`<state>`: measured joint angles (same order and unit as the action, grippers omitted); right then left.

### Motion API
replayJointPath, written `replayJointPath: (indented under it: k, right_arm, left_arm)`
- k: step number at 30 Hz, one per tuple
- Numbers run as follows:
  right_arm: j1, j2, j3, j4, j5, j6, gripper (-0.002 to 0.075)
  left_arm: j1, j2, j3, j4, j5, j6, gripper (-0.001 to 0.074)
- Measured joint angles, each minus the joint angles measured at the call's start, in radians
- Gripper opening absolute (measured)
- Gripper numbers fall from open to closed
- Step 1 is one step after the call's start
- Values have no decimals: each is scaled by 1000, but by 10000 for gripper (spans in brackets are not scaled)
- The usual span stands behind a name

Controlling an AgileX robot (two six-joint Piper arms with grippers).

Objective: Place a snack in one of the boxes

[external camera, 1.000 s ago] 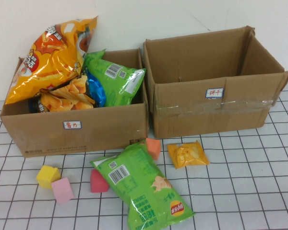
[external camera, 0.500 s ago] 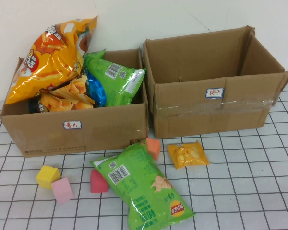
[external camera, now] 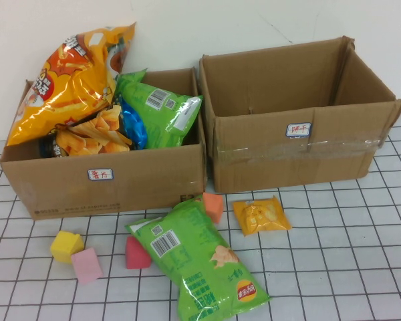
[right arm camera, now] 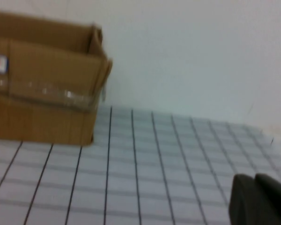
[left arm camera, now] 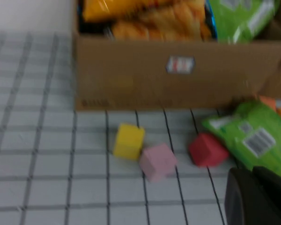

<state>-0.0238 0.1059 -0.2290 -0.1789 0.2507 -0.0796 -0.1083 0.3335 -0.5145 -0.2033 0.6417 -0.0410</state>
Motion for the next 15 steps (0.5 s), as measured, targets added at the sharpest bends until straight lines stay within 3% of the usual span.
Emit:
replayJointPath:
  k: [10, 15]
  right_arm:
    - [0, 230, -51, 69, 92, 5, -1]
    - [0, 248, -53, 99, 124, 14, -1]
  left_arm:
    - [0, 369, 12, -272, -36, 97, -1]
    - [0, 560, 12, -567, -58, 347, -1]
